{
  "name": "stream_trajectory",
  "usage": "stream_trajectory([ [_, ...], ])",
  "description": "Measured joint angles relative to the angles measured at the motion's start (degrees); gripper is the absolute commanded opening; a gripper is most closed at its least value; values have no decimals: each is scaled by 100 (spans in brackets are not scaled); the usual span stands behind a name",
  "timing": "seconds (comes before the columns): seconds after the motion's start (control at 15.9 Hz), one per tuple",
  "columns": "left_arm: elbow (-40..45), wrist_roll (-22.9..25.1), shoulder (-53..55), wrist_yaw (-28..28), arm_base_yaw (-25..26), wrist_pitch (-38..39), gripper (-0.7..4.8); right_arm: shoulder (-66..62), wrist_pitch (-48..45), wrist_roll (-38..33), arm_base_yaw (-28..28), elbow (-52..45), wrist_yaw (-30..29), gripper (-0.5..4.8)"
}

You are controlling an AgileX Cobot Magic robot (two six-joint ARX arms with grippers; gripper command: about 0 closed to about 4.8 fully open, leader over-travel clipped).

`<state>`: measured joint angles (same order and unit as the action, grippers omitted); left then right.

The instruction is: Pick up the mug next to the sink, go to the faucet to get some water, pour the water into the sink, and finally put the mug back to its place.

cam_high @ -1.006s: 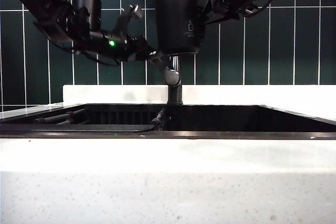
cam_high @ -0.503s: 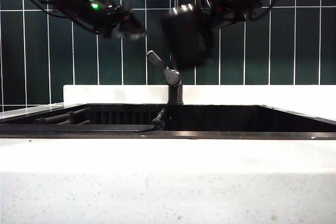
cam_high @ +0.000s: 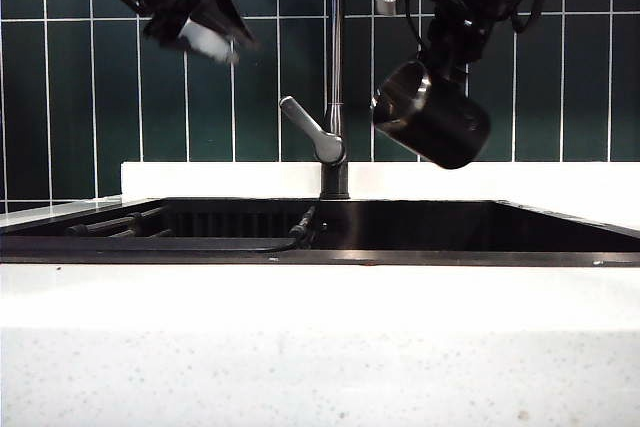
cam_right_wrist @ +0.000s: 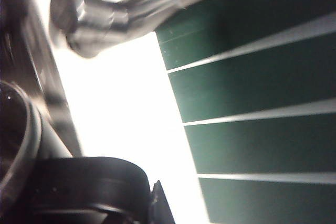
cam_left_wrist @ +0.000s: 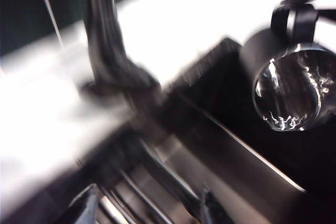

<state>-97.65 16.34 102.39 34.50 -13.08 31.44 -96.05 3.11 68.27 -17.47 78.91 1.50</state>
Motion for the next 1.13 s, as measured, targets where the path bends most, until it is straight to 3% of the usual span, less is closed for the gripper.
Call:
stream_trajectory([
  [0.19,13,33,26,-85,-85,1268,246,0,-17,887,2,0,4,2],
  [0.25,15,87,-11,-118,-85,1379,238,2,-24,1231,-46,0,105,2],
  [0.5,28,175,-922,-155,-79,1327,225,55,-356,1871,-101,2,407,0],
  [0.82,127,50,-1751,-525,-85,1373,213,72,-601,2170,-96,7,232,0],
  [1.01,1043,33,-2479,-643,-90,1180,209,72,-581,2387,-96,7,122,-1],
  [1.13,2109,-15,-3346,-844,-92,984,209,72,-575,2789,-22,7,-22,-1],
])
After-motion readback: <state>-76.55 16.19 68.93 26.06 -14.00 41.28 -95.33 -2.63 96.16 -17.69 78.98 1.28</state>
